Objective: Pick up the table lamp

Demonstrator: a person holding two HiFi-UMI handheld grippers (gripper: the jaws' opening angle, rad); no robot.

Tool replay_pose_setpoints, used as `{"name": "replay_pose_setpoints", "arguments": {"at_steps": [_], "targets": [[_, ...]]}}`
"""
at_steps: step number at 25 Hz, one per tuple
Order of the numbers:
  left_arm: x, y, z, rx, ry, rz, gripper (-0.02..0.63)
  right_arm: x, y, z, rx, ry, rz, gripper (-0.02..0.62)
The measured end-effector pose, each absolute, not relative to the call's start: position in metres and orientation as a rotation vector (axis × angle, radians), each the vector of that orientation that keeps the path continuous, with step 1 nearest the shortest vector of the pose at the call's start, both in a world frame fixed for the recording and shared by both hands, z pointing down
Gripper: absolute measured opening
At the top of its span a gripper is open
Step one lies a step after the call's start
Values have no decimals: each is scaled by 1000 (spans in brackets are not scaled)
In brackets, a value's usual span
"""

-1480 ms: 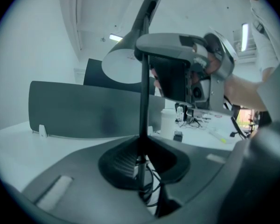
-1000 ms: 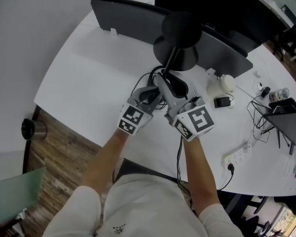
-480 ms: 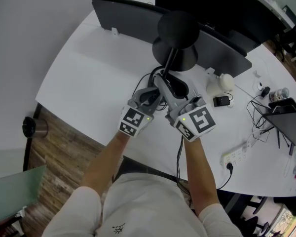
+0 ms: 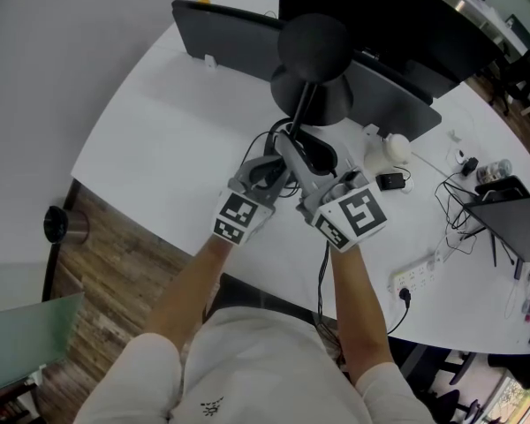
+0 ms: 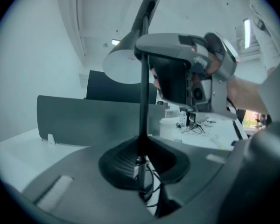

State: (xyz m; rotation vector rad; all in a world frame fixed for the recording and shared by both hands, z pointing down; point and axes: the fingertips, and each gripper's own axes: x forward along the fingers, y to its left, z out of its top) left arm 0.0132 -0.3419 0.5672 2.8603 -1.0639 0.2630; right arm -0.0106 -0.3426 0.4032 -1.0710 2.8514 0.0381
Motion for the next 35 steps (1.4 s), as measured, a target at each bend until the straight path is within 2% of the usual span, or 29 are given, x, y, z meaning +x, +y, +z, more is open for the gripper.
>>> {"name": "replay_pose_setpoints", "arguments": {"at_steps": [35], "targets": [[36,-299,444,2880,-1161,238,49,13,-292,284,-945,2904,100,48]]}}
